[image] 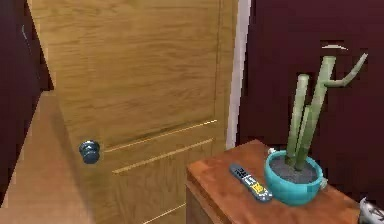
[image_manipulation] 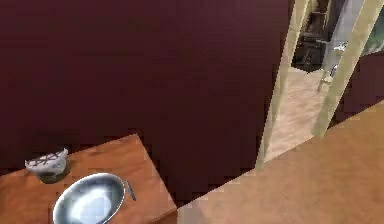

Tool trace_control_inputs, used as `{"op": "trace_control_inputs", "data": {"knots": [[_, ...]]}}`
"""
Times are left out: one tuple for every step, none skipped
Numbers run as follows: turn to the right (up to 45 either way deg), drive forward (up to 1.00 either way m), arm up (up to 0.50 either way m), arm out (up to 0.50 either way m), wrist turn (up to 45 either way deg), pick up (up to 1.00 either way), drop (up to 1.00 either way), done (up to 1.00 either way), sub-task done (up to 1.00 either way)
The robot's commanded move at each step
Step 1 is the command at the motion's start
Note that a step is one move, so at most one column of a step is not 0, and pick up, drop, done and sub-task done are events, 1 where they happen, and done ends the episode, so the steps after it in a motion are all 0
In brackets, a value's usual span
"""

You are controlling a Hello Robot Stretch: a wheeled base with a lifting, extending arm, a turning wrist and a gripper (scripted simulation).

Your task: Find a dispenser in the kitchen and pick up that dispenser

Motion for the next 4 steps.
{"op": "trace_control_inputs", "data": {"knots": [[-45.0,0.0,0.0,0.0,0.0,0.0,0.0,0.0,0.0],[-45.0,0.0,0.0,0.0,0.0,0.0,0.0,0.0,0.0],[-39.0,0.0,0.0,0.0,0.0,0.0,0.0,0.0,0.0],[0.0,0.15,0.0,0.0,0.0,0.0,0.0,0.0,0.0]]}}
